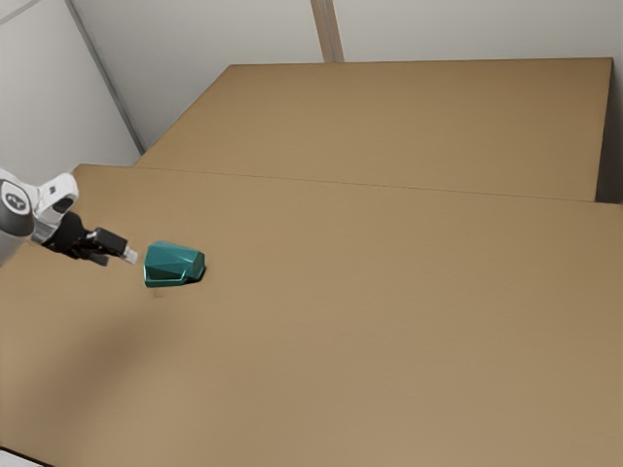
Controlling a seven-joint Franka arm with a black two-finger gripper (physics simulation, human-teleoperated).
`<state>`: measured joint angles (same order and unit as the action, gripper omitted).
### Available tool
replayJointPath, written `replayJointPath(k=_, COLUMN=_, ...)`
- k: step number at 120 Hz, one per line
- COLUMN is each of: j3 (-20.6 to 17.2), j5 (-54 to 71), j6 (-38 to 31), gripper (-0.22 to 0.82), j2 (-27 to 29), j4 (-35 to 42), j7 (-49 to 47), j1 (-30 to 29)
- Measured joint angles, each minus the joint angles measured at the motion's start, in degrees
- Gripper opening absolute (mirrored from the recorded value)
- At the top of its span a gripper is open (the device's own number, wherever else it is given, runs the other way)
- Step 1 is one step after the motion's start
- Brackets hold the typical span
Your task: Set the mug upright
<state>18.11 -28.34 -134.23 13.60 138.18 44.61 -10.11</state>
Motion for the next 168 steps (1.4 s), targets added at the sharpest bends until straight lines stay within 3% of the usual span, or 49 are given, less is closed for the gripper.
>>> replayJointPath(k=54, j3=-0.01, j5=-25.00, j6=-4.01, gripper=0.60, j2=-10.27, j4=-1.14, j7=30.31, j1=-3.78)
replayJointPath(k=99, j3=-1.38, j5=-37.91, j6=-2.49, gripper=0.60, j2=-19.55, j4=-6.78, j7=48.86, j1=-7.87)
replayJointPath(k=168, j3=-2.94, j5=-45.79, j6=1.57, gripper=0.60, j2=-22.90, j4=-6.82, j7=66.85, j1=-9.47)
